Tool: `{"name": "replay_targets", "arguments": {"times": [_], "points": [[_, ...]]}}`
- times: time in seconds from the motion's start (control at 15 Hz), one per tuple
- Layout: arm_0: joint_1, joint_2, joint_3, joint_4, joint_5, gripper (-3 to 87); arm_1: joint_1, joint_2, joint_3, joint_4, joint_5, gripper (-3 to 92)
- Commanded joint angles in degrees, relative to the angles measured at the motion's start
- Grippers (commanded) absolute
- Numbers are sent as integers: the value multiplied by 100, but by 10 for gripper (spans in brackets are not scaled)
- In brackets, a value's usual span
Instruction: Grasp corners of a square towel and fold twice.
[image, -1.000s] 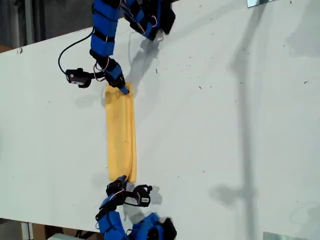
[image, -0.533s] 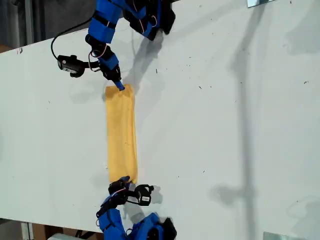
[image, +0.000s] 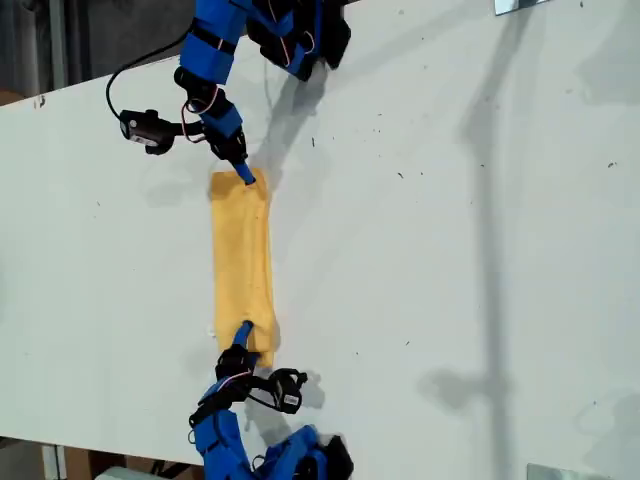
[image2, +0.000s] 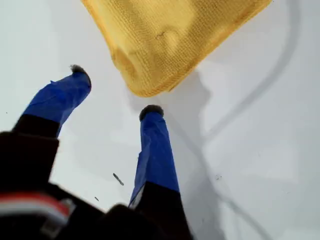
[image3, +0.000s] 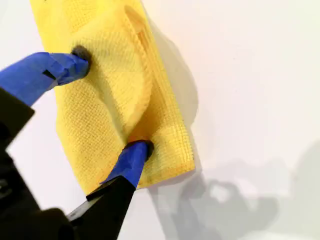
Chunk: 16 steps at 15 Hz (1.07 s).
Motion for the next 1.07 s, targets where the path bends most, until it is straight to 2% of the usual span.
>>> {"name": "replay_targets", "arguments": {"times": [0.0,0.13,0.27,0.4,0.47,0.6,0.73,0.87,1.0], "points": [[62,457,-105,633,-422,308,70,88,-35,-105,44,250],[-132,1415,-132,1661,-756,257,70,88,-35,-105,26,252],[-686,2057,-281,2619,-580,241,88,97,-35,-105,35,252],[-1195,2865,-193,3146,-290,231,193,62,-26,-123,26,254],[-1406,3296,53,3208,-229,228,325,-62,-26,-158,9,258],[-1485,3981,1072,2777,-466,222,668,-958,-211,-316,44,270],[-1459,4869,1907,2646,-747,209,633,-2373,-1011,-237,97,289],[-1327,5968,2479,2716,-914,198,431,-3428,-2188,88,44,293],[-1310,6205,2962,2522,-976,186,404,-4034,-3331,527,-97,293]]}}
